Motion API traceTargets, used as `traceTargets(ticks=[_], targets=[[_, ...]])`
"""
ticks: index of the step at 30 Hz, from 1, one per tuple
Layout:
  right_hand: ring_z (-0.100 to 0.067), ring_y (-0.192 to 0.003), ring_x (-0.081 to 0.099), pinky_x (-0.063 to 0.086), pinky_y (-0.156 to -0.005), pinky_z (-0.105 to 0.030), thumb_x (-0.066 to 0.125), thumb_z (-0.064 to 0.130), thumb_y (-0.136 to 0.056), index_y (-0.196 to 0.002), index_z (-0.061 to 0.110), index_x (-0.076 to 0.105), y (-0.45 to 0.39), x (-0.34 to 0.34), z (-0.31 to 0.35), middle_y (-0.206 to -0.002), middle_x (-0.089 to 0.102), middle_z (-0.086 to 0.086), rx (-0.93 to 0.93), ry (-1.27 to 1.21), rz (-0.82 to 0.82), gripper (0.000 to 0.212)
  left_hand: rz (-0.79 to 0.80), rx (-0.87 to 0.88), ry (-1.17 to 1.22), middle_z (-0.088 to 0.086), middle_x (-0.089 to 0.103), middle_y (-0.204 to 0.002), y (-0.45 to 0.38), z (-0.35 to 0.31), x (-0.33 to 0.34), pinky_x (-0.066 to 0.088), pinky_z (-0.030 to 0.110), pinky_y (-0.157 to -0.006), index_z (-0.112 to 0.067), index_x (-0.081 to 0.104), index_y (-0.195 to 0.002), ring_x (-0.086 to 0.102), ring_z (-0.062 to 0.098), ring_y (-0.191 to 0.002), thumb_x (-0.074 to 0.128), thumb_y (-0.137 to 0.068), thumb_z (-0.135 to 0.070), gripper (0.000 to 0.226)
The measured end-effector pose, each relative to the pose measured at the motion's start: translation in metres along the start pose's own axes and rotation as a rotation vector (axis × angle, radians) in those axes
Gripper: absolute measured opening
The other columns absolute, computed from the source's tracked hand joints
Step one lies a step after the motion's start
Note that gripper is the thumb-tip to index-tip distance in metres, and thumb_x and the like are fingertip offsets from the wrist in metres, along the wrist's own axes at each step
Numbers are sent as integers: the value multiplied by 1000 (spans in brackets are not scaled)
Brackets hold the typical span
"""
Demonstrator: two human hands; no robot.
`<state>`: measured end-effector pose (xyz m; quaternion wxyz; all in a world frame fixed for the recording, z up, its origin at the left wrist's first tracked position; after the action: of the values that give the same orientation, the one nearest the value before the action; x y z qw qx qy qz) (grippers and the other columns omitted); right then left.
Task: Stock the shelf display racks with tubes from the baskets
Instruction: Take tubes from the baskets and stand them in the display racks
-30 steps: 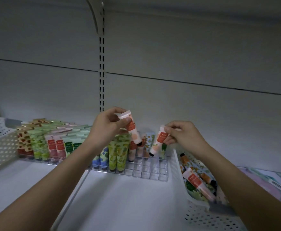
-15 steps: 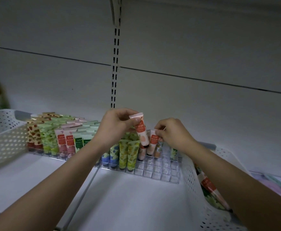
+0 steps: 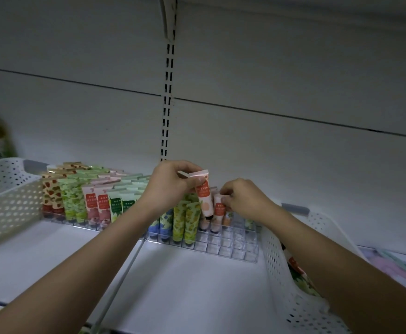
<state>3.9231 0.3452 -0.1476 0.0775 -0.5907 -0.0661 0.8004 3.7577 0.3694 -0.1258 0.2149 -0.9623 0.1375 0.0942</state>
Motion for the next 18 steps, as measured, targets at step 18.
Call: traceTargets(ticks=[18], targets=[[-22,-113,57,48,-96,-36,58,46,-92,-124,18,63,111,71,55,-126,63,-4,-160,-19,288,42,-22,168,-485,4,76,-96,13,-27,30,50,22,-79,-11,78,-95,68,13,-86,74,-83,-12,13]])
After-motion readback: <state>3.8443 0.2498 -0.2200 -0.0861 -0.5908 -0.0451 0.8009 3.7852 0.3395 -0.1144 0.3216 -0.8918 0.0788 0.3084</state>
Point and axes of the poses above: each hand's wrist, its own y-axis away from the middle knuckle, its own x-axis out of the palm, z = x × y, the point moved 10 cm from there along -y, towards the middle knuckle
